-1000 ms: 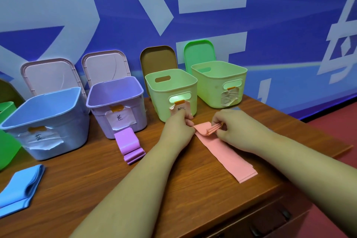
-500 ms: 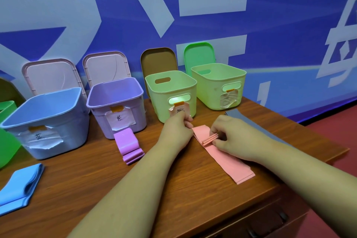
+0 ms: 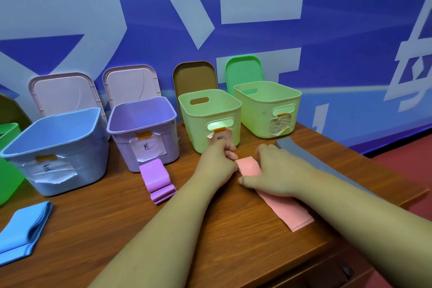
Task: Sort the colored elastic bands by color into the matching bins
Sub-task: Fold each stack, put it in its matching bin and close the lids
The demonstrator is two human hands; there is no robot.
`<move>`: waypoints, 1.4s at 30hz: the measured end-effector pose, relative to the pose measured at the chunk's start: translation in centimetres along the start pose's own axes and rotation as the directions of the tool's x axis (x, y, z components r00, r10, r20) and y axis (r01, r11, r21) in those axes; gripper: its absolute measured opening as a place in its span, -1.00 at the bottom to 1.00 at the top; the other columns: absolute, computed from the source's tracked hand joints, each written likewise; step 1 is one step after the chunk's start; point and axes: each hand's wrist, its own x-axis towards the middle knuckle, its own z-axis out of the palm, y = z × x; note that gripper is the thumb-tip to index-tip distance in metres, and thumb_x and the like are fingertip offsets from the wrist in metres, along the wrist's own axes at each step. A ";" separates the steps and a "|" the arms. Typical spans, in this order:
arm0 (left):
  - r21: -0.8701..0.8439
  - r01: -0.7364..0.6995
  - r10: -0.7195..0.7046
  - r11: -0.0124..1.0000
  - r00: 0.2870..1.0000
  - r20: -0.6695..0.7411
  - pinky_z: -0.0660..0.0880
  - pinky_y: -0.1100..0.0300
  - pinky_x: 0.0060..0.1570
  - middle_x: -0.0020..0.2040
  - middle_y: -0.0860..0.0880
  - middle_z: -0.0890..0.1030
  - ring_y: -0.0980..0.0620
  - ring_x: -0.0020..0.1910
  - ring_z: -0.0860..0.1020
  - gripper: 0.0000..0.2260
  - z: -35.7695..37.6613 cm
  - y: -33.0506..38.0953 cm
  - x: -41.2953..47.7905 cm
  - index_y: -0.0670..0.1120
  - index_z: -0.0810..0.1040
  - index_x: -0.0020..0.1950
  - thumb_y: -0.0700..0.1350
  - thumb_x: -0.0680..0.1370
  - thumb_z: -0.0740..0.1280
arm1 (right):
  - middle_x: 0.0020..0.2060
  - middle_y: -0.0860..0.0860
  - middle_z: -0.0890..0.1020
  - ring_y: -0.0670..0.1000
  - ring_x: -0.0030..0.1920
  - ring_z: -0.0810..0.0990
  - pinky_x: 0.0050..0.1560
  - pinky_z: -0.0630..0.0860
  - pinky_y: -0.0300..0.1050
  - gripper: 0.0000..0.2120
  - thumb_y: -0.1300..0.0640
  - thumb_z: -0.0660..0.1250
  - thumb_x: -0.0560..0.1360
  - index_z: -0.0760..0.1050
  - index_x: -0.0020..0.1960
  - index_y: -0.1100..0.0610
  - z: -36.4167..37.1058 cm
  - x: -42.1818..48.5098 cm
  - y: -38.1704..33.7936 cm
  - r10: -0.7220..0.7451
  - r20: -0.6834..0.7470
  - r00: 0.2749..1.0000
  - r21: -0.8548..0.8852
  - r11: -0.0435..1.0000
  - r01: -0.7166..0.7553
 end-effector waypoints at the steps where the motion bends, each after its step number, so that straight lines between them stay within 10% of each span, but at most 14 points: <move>1: -0.006 0.002 -0.002 1.000 1.000 0.004 0.50 0.27 -0.03 -0.03 0.09 0.71 0.11 0.01 0.63 -0.68 -0.1 0.0 -0.1 0.00 0.59 0.15 -0.28 0.45 0.39 | 0.23 0.04 0.52 0.12 0.23 0.54 0.17 0.58 0.11 -0.19 -0.48 0.34 0.29 0.39 0.34 0.03 0.3 0.0 -0.4 0.018 -0.012 1.000 -0.025 1.000 -0.018; 18: -0.252 0.165 -0.152 0.954 0.986 0.068 0.60 -0.15 0.24 -0.15 0.17 0.75 -0.11 0.05 0.69 -0.57 -1.1 -0.1 0.2 0.06 0.63 0.03 -0.21 0.27 0.16 | 0.32 0.10 0.51 0.15 0.31 0.53 0.27 0.54 0.09 -0.36 -0.24 0.36 0.47 0.39 0.41 0.10 -0.5 0.6 -2.3 0.137 0.037 0.990 0.076 0.987 -0.139; 23: -0.262 0.184 -0.185 0.947 0.982 0.021 0.61 0.01 0.06 0.01 -0.05 0.72 -0.12 0.00 0.68 -0.69 -1.2 0.6 -0.4 0.08 0.58 0.00 -0.12 0.32 0.22 | 0.31 0.08 0.60 0.10 0.29 0.57 0.14 0.47 -0.12 -0.58 0.02 0.32 0.58 0.49 0.43 0.02 -2.1 3.4 -1.8 0.078 -0.011 0.997 0.105 0.991 -0.077; 28: -0.220 0.184 -0.188 0.958 0.982 0.003 0.42 0.14 -0.21 0.01 -0.07 0.68 -0.09 -0.11 0.59 -0.74 -1.1 0.7 -0.4 0.11 0.54 0.00 -0.20 0.44 0.23 | 0.20 -0.08 0.60 -0.01 0.22 0.57 0.25 0.51 -0.07 -0.59 0.05 0.43 0.51 0.56 0.33 -0.23 -3.2 5.7 -0.6 -0.016 0.297 0.955 0.066 0.998 -0.004; 42: -0.181 0.172 -0.164 0.968 0.985 0.057 0.46 0.14 -0.20 0.01 -0.05 0.65 -0.04 -0.18 0.58 -0.73 -1.2 0.9 -0.3 0.14 0.53 0.10 -0.14 0.46 0.27 | -0.07 0.00 0.68 0.01 -0.03 0.60 -0.07 0.48 -0.08 -0.89 0.09 0.49 0.51 0.64 0.03 0.04 -4.0 7.0 -1.2 -0.053 0.313 0.948 0.019 0.999 0.049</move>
